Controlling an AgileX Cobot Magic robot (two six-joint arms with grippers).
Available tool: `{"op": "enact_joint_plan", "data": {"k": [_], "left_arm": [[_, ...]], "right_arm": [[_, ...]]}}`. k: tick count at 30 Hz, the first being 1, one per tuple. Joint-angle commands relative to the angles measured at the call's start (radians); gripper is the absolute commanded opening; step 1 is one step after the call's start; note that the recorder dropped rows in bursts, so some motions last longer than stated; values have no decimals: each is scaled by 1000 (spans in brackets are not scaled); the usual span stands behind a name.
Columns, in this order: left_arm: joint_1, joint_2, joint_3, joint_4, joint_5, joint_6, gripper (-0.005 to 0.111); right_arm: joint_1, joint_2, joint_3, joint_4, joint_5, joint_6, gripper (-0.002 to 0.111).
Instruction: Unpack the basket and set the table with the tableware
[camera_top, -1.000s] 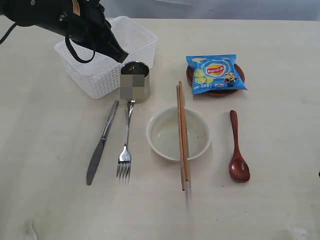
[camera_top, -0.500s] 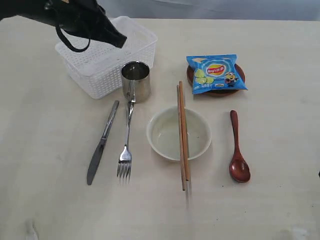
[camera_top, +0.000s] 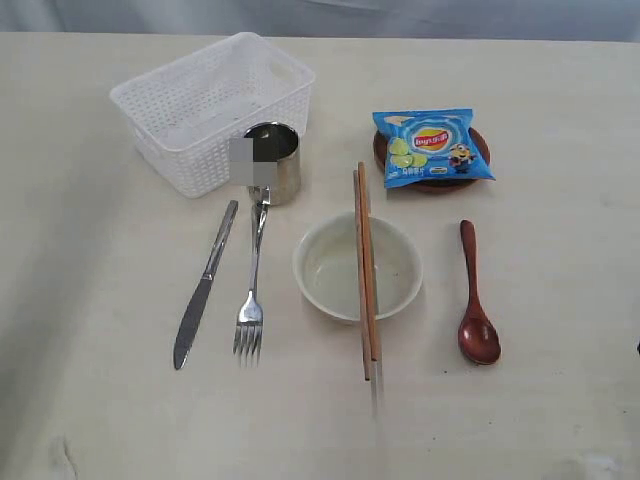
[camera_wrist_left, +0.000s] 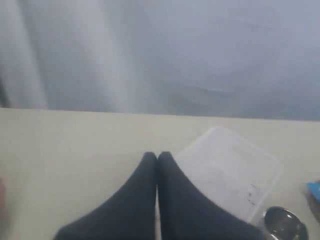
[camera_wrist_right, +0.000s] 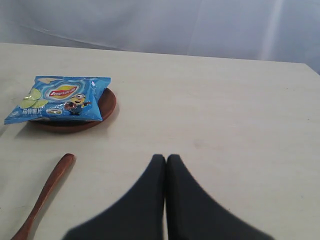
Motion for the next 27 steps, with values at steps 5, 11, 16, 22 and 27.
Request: {"op": "enact_joint_plan", "data": {"k": [5,11,16,22,27], "left_arm": [[206,-413,262,-14,-2,-98,0],[215,-608,372,-18,2,-154,0],[215,-675,421,-19,4,-154,0],[215,-685,423,-45,-2,-156,0],[215,-685,425,-45,3,-139,0]], "right_arm": [[-7,-6,4,-8,-1,5,0],[-7,-6,4,-8,-1,5,0],[-7,-6,4,-8,-1,5,0],[-7,-6,4,-8,-1,5,0],[-7,-6,4,-8,-1,5,0]]}}
